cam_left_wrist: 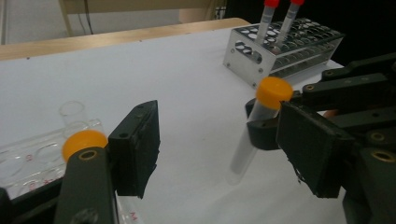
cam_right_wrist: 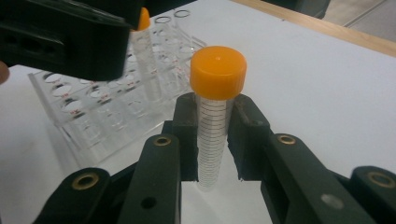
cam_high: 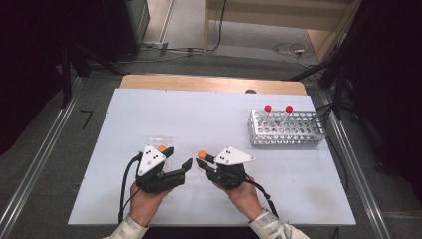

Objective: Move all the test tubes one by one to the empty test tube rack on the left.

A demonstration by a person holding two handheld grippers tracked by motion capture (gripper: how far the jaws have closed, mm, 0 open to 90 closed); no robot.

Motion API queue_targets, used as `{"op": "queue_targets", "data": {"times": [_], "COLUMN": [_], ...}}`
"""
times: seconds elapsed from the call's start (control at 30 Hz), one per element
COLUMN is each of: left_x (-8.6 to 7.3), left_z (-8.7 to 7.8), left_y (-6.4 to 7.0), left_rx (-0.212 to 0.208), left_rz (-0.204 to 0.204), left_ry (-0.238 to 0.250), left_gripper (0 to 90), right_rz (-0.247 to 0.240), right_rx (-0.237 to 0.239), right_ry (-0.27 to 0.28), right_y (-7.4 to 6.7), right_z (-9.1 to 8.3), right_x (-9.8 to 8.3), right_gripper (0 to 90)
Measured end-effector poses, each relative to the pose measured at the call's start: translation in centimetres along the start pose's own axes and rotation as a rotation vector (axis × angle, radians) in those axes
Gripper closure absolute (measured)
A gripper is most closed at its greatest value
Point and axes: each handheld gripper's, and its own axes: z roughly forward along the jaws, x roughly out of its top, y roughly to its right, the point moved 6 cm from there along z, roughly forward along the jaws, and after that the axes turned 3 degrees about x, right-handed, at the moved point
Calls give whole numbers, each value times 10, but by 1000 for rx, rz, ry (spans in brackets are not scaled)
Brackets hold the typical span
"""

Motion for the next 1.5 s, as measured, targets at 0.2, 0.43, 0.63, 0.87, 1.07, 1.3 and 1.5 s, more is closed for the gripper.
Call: {"op": "queue_targets", "data": {"times": [0.2, 0.43, 0.63, 0.87, 1.07, 1.3, 1.5], "left_x": [0, -1, 1, 10, 22, 34, 36], "left_z": [6, 8, 7, -1, -14, -32, -43], "left_y": [10, 14, 14, 7, -1, -13, -31], "left_rx": [-40, -68, -68, -59, -38, -7, 44], "left_rz": [24, 56, 54, 30, 0, -13, -39], "left_ry": [1, -4, -2, 35, 79, 112, 129], "left_gripper": [444, 677, 705, 707, 706, 707, 706], "right_rz": [-19, -37, -36, -43, -35, -16, -10], "right_rx": [24, 41, 39, 67, 67, 50, 35], "right_ry": [-4, -2, 0, 7, 4, 4, 4], "right_y": [-12, -20, -22, -21, -13, -4, 3], "right_z": [7, 9, 9, 2, -9, -19, -23], "right_x": [2, 4, 5, 6, 1, -4, -7], "right_gripper": [711, 711, 709, 489, 403, 389, 382]}}
